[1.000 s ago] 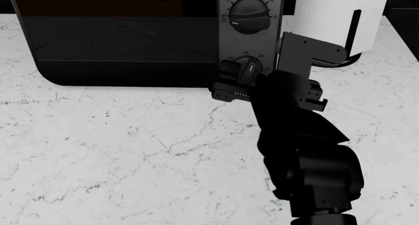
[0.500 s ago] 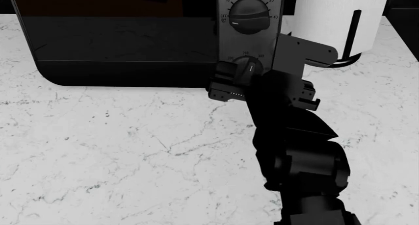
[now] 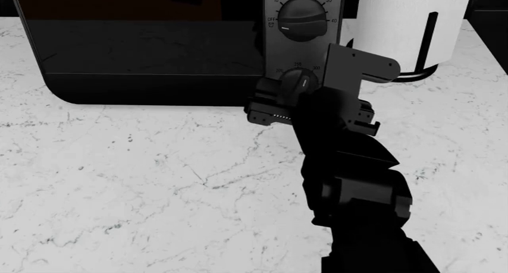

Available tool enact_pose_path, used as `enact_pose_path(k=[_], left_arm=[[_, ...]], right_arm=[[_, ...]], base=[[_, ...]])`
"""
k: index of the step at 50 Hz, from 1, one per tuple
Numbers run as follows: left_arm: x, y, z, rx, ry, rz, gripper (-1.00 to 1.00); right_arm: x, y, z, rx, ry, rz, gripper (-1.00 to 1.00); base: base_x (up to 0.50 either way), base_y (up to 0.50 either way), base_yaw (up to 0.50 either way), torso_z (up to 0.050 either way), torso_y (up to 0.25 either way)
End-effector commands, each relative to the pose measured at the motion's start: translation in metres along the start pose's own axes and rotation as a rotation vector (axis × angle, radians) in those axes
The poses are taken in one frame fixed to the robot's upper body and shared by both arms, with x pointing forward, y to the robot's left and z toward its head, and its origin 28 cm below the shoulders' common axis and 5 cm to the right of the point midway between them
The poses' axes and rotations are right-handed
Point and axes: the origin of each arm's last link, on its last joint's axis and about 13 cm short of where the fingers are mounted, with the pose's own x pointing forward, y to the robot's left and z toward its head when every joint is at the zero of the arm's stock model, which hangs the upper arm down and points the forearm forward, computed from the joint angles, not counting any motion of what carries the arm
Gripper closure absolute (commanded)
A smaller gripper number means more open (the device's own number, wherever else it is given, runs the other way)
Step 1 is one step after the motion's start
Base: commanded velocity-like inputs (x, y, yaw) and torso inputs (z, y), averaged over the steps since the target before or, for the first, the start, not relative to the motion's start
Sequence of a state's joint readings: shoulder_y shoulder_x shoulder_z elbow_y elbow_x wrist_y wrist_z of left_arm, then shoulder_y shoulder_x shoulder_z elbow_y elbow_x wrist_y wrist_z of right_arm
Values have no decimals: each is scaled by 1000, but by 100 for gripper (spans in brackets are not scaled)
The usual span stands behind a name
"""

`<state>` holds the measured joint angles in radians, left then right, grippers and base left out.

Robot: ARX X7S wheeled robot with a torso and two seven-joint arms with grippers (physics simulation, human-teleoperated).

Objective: Decrease the toaster oven temperature.

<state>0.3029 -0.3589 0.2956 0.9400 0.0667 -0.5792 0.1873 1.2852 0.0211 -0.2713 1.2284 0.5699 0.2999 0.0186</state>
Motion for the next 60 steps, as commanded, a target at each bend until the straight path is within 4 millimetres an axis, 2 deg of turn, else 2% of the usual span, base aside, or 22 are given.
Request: enact_pose_path(k=[1,5,6,21,31,54,60], left_arm=[[0,3,1,-1,7,34,-100],[-1,3,0,-2,6,36,-100],[-1,3,0,-2,6,36,-100],[0,3,0,1,2,31,-100],[0,3,1,3,4,32,-100],[-1,3,0,-4,5,31,-100],[-2,4,1,-8,5,32,-100]], right_arm=[[2,4,-1,5,6,23,-100],[2,5,-2,7,13,27,-100],[2,5,-3,8,17,29,100],[0,4,1,-82,0,-16,100],[-2,4,4,-310,20,-101,100],[-3,5,-6,-838,88,-332,100],[-5,6,-9,-910,109,-355,100]], base=[[0,0,0,0,0],[0,0,0,0,0],[0,0,0,0,0],[2,0,0,0,0],[-6,-1,-3,0,0],[-1,-1,-3,0,0],[-5,-2,-5,0,0]])
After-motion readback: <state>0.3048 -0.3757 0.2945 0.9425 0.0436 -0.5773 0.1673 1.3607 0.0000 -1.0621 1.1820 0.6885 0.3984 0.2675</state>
